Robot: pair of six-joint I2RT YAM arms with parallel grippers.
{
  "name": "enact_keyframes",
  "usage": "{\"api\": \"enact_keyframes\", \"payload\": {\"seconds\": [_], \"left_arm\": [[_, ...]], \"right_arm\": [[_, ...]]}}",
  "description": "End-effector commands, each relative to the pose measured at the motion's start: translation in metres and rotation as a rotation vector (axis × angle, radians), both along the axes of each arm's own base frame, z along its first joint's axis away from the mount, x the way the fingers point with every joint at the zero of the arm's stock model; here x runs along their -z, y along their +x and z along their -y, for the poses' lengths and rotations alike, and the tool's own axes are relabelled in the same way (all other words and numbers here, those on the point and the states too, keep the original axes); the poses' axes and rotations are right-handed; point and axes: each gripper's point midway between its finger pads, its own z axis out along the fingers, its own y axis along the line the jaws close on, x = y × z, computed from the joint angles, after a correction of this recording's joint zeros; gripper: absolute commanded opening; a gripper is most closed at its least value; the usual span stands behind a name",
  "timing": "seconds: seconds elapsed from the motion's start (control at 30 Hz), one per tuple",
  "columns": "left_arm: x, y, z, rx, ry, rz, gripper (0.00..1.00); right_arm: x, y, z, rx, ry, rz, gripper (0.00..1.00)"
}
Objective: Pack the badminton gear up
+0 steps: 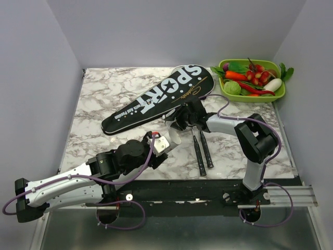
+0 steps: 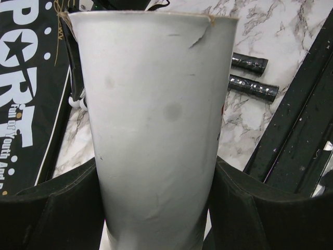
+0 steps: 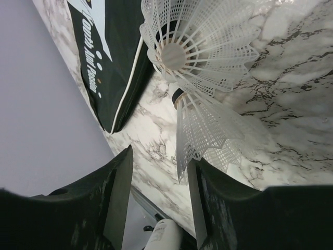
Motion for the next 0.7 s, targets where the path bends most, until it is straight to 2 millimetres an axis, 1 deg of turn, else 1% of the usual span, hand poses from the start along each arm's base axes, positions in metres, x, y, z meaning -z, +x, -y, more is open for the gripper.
{"api": "enact_keyframes", "payload": {"seconds": [0.0, 0.1, 0.13, 0.2, 0.23, 0.27, 0.3, 0.4, 0.43, 0.47, 0.5, 0.53, 0.57, 0.67], "left_arm": [[-0.001, 0.002, -0.003, -0.028, 0.006, -0.009, 0.00], [-0.001, 0.002, -0.003, -0.029, 0.009, -0.010, 0.00], [0.000, 0.002, -0.003, -0.028, 0.013, -0.010, 0.00], [0.000, 0.002, -0.003, -0.028, 0.011, -0.009, 0.00], [0.000, 0.002, -0.003, -0.026, 0.011, -0.010, 0.00], [0.000, 0.002, -0.003, -0.024, 0.012, -0.011, 0.00], [0.001, 0.001, -0.002, -0.023, 0.015, -0.013, 0.00], [0.002, 0.001, -0.002, -0.020, 0.017, -0.015, 0.00], [0.003, 0.001, -0.002, -0.022, 0.018, -0.017, 0.00], [0.002, 0.001, -0.002, -0.020, 0.016, -0.015, 0.00], [0.002, 0.001, -0.001, -0.018, 0.015, -0.017, 0.00], [0.002, 0.000, -0.001, -0.015, 0.016, -0.019, 0.00], [0.002, 0.000, 0.000, -0.011, 0.014, -0.020, 0.00], [0.004, -0.003, 0.003, 0.008, 0.013, -0.026, 0.00]], "right_arm": [[0.000, 0.014, 0.002, 0.033, -0.047, 0.050, 0.52], [0.001, 0.014, 0.006, 0.036, -0.070, 0.057, 0.41], [0.002, 0.013, 0.006, 0.036, -0.076, 0.057, 0.33], [0.004, 0.015, 0.010, 0.045, -0.092, 0.057, 0.22], [0.004, 0.015, 0.011, 0.041, -0.101, 0.064, 0.10], [0.005, 0.015, 0.011, 0.038, -0.108, 0.071, 0.03], [0.005, 0.016, 0.012, 0.037, -0.115, 0.078, 0.01], [-0.003, 0.015, 0.015, 0.014, -0.134, 0.118, 0.01], [-0.003, 0.012, 0.018, -0.003, -0.153, 0.135, 0.00], [-0.015, 0.011, 0.020, -0.010, -0.147, 0.164, 0.00], [-0.020, 0.007, 0.022, -0.021, -0.151, 0.179, 0.01], [-0.019, 0.001, 0.027, -0.050, -0.173, 0.198, 0.00], [-0.038, -0.002, 0.029, -0.061, -0.158, 0.242, 0.00], [-0.052, -0.022, 0.034, -0.156, -0.171, 0.292, 0.01]]}}
